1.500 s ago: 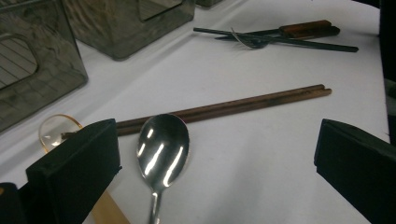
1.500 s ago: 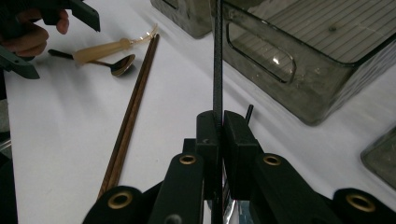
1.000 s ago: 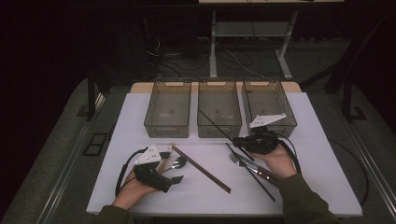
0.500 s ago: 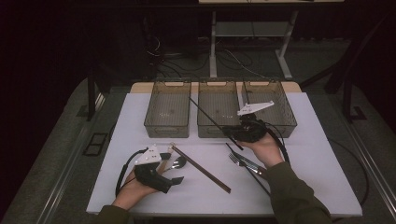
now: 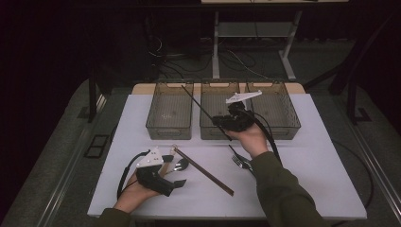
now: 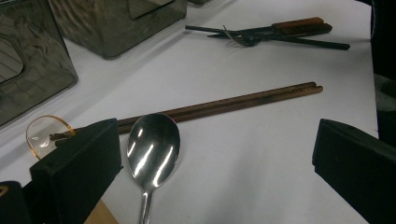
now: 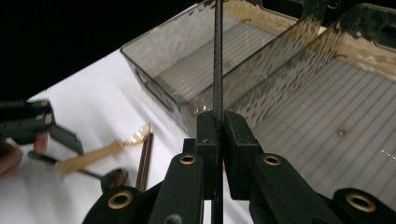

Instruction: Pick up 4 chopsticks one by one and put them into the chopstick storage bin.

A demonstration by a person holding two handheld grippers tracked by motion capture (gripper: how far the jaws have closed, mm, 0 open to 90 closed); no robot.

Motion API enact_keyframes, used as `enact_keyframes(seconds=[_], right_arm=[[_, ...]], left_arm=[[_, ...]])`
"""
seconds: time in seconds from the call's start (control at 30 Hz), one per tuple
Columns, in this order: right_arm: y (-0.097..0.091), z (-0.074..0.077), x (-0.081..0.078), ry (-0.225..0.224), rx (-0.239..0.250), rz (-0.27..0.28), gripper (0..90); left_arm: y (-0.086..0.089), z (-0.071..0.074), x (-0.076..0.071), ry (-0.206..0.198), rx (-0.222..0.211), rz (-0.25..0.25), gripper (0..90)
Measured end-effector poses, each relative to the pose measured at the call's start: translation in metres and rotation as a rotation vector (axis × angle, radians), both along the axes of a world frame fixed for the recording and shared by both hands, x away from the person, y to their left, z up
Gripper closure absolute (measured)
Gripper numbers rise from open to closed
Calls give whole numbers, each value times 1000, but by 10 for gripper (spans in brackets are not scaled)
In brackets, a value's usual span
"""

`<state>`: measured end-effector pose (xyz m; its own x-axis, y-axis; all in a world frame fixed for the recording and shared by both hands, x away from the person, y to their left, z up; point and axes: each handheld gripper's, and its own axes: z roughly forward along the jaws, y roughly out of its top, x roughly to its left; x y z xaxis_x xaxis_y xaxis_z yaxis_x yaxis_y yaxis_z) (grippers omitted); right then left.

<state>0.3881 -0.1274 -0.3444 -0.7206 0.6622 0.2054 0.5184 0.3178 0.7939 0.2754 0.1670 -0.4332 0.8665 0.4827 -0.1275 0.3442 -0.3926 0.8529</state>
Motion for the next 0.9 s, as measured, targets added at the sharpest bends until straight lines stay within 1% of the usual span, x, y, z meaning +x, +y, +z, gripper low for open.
enact_keyframes(seconds=[0.1,0.17,0.43,0.47,0.67,0.73,0.83,0.9], right_arm=[[10,1,6,0,6,-11,850],[16,1,11,-7,1,-13,850],[45,0,30,-21,14,-60,850],[48,-1,33,-19,9,-61,850],[68,-4,44,-20,26,-69,850],[75,-5,49,-20,20,-68,850],[84,-6,55,-24,39,-66,850],[90,-7,59,-27,40,-70,850]], left_arm=[[0,1,0,-3,5,-3,5],[0,1,0,-3,3,-5,5],[0,1,0,-6,2,-11,5],[0,1,0,-6,4,-12,5],[0,0,0,-3,1,-13,5],[0,0,0,-1,0,-12,5],[1,0,0,0,-1,-13,5],[1,0,0,-1,0,-15,5]])
